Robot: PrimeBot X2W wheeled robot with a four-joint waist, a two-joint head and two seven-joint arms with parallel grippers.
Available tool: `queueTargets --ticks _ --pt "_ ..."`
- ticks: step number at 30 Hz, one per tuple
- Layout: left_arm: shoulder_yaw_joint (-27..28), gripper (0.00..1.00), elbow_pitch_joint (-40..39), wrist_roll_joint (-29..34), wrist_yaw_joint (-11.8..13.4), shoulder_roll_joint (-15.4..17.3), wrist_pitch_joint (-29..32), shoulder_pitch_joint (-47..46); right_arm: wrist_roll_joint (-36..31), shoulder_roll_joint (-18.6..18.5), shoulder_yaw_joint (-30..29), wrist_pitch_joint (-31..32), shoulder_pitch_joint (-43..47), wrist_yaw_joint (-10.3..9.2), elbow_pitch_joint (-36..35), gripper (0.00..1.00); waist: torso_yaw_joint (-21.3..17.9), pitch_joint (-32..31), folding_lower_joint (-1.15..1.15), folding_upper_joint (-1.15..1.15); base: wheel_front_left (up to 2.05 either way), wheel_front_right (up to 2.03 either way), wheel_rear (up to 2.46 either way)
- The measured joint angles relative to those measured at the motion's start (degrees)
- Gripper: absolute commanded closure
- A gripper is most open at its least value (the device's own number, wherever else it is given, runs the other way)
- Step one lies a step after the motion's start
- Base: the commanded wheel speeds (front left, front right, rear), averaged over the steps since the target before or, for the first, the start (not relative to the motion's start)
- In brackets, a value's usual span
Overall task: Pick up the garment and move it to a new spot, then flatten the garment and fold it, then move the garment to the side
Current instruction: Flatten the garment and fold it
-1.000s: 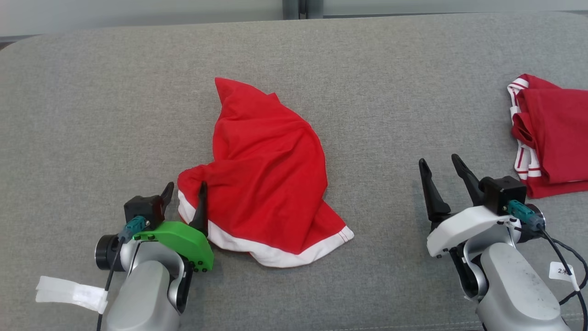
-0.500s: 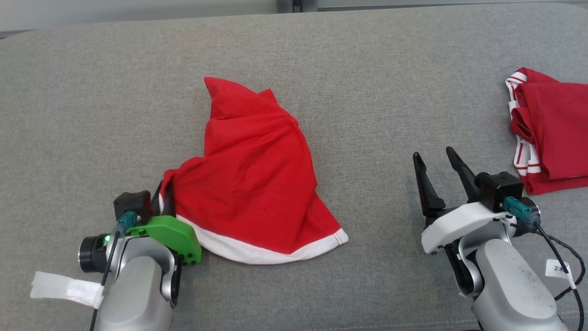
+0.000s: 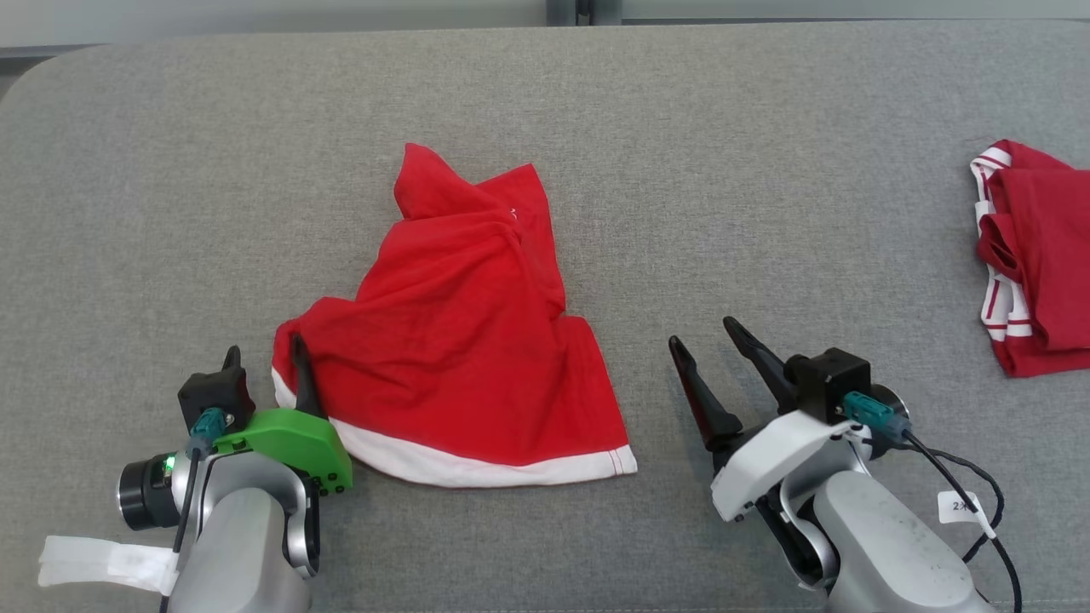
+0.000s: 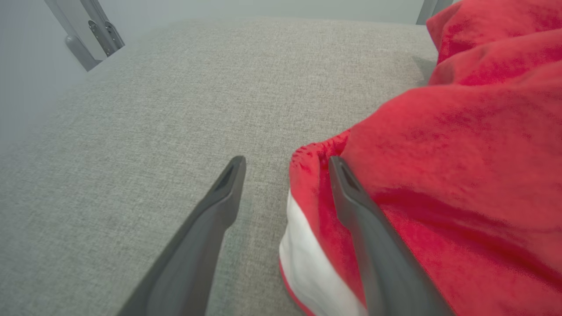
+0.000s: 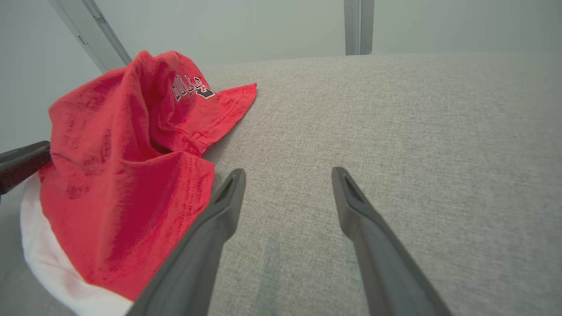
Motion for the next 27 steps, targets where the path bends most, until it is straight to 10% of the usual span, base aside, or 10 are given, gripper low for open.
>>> queueTargets --ticks 24,25,26,27 --pt "-8.89 0.0 -11.77 -4.17 0.03 -0.59 -0.01 5.43 3.38 -0.49 9.92 7.23 -16.0 0.0 18.95 0.0 13.86 0.7 0.0 0.0 0.0 0.0 0.0" --pt "-9.18 0.0 -12.04 -4.47 0.11 -0.59 -0.01 5.45 3.01 -0.48 10.39 7.37 -16.31 0.0 19.76 0.1 14.29 0.96 0.0 0.0 0.0 0.0 0.0" --pt "-9.42 0.0 -12.48 -4.68 0.26 -0.59 -0.01 5.45 2.83 -0.53 10.77 7.32 -16.62 0.01 20.38 0.77 14.61 1.28 0.0 0.0 0.0 0.0 0.0" --pt "-9.49 0.0 -12.96 -4.76 0.37 -0.59 -0.01 5.44 2.38 -0.56 10.84 6.97 -17.14 0.01 21.03 1.0 14.86 1.64 0.0 0.0 0.0 0.0 0.0"
